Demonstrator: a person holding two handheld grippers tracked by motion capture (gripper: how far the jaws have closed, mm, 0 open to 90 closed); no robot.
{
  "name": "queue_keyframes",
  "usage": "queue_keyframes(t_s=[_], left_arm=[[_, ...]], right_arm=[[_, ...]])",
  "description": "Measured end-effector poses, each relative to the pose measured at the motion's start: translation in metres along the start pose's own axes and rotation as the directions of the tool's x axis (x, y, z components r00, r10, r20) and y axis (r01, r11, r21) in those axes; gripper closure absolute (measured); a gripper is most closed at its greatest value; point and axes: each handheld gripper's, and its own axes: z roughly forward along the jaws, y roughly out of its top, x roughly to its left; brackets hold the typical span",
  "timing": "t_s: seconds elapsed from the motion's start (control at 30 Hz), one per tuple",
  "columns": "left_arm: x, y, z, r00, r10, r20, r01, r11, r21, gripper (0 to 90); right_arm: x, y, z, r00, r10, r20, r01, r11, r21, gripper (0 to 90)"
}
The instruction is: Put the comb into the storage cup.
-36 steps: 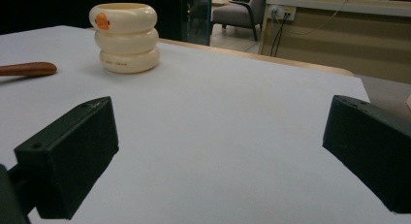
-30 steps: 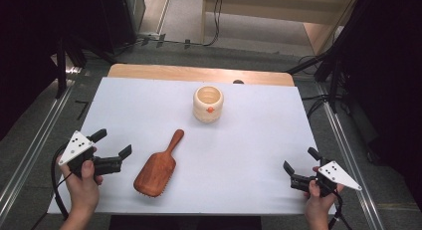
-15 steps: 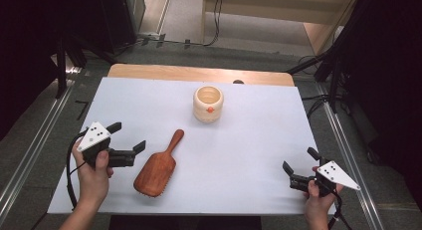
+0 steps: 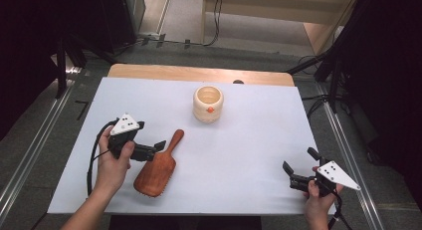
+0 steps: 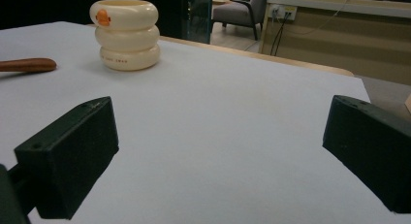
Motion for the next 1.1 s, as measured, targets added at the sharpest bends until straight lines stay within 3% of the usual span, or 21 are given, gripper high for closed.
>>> queue_keyframes(t_s=[0.07, 0.13, 0.17, 0.2, 0.33, 0.43, 0.5, 0.53, 0.57, 0.6, 0.63, 0.8, 0.87, 0.9, 0.93, 1.1], left_arm=[[0.000, 0.000, 0.005, 0.9999, 0.013, -0.003, -0.013, 0.9994, 0.033, 0.9], [0.001, 0.000, 0.008, 0.9997, 0.010, 0.020, -0.011, 0.9988, 0.047, 4.7], [0.001, 0.000, 0.010, 0.9999, 0.010, 0.006, -0.011, 0.9986, 0.052, 10.6], [0.001, 0.000, 0.011, 1.0000, 0.007, -0.004, -0.006, 0.9983, 0.058, 10.6], [0.003, 0.000, 0.021, 0.9993, -0.009, -0.035, 0.013, 0.9947, 0.102, 33.4], [0.004, 0.000, 0.025, 0.9994, -0.010, -0.034, 0.014, 0.9925, 0.121, 49.7], [0.005, -0.002, 0.029, 0.9994, -0.002, -0.035, 0.008, 0.9891, 0.147, 64.4], [0.006, -0.003, 0.034, 0.9997, 0.000, -0.024, 0.005, 0.9834, 0.182, 72.4], [0.006, -0.003, 0.034, 0.9997, 0.000, -0.024, 0.005, 0.9834, 0.182, 78.3], [0.008, -0.004, 0.040, 0.9999, 0.003, -0.010, 0.000, 0.9765, 0.216, 85.3], [0.008, -0.004, 0.040, 0.9999, 0.003, -0.010, 0.000, 0.9765, 0.216, 90.0], [0.010, -0.004, 0.057, 0.9994, 0.023, -0.028, -0.014, 0.9550, 0.296, 90.0], [0.009, -0.004, 0.063, 0.9994, 0.014, -0.032, -0.004, 0.9516, 0.307, 90.0], [0.008, -0.003, 0.068, 0.9990, 0.019, -0.039, -0.005, 0.9451, 0.327, 90.0], [0.008, -0.003, 0.068, 0.9990, 0.019, -0.039, -0.005, 0.9451, 0.327, 90.0], [0.006, -0.005, 0.080, 0.9988, 0.026, -0.041, -0.009, 0.9276, 0.373, 90.0]], right_arm=[[0.000, 0.000, 0.000, 1.0000, 0.001, 0.000, -0.001, 1.000, 0.000, 0.0], [0.000, 0.000, 0.000, 1.0000, 0.000, 0.001, 0.000, 1.000, 0.000, 0.0], [0.000, 0.000, 0.000, 1.0000, 0.001, 0.001, -0.001, 1.000, 0.000, 0.0], [0.000, 0.000, 0.000, 1.0000, 0.001, 0.001, -0.001, 1.000, 0.000, 0.0], [0.000, 0.000, 0.000, 1.0000, -0.001, 0.004, 0.001, 1.000, 0.002, 0.0], [0.000, 0.000, 0.000, 1.0000, 0.001, 0.004, -0.001, 1.000, 0.002, 0.0], [0.000, 0.000, 0.000, 1.0000, 0.000, 0.004, 0.000, 1.000, 0.002, 0.0], [0.000, 0.000, 0.000, 1.0000, 0.000, 0.004, 0.000, 1.000, 0.003, 0.0], [0.000, 0.000, 0.001, 1.0000, -0.002, 0.005, 0.002, 1.000, 0.001, 0.0], [0.000, 0.000, 0.001, 1.0000, -0.007, 0.005, 0.007, 1.000, 0.002, 0.0], [0.000, 0.000, 0.001, 1.0000, -0.007, 0.005, 0.007, 1.000, 0.002, 0.0], [0.000, 0.000, 0.001, 1.0000, -0.007, 0.005, 0.007, 1.000, 0.002, 0.0], [0.000, 0.000, 0.001, 1.0000, -0.008, 0.004, 0.008, 1.000, 0.002, 0.0], [0.000, 0.000, 0.001, 1.0000, -0.009, 0.003, 0.009, 1.000, 0.002, 0.0], [0.000, 0.000, 0.001, 1.0000, -0.009, 0.004, 0.009, 1.000, 0.002, 0.0], [0.001, 0.000, 0.001, 0.9999, -0.009, 0.004, 0.009, 1.000, 0.001, 0.0]])
